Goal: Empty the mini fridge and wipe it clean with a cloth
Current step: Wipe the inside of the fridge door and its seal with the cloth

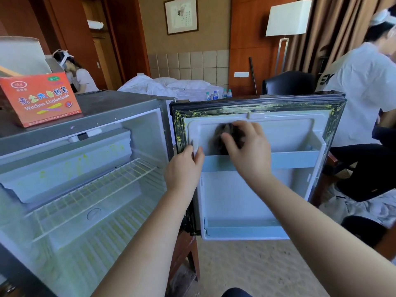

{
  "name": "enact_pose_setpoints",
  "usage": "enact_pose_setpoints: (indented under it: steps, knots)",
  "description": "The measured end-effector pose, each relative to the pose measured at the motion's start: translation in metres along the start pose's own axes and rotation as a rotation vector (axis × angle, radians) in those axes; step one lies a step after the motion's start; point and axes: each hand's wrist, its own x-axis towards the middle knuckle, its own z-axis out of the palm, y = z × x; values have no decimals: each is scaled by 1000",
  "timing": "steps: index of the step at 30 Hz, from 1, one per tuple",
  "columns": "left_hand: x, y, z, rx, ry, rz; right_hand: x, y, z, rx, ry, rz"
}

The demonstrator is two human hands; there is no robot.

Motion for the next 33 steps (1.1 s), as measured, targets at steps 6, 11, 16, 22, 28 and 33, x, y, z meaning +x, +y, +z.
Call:
enact_pose_setpoints:
  steps: [6, 11, 16, 22, 28, 33]
  knots:
    - [0, -5, -1, -11, -19, 20, -2, -16, 30, -141, -111, -299]
    - [0, -6, -3, -2, -38, 27, 16, -26, 48, -266, -144, -338]
    - [0, -5, -3, -18, -18, 34, 24, -29, 42, -293, -151, -328]
    - [2, -5, -1, 14, -13, 33, 30, 3, -2, -360, -91, -280]
    - [4, -3, 4, 9, -6, 16, 44, 68, -67, -401, 22, -102]
    - [7, -1, 4, 28, -11, 23, 55, 104, -103, -363, 171, 102]
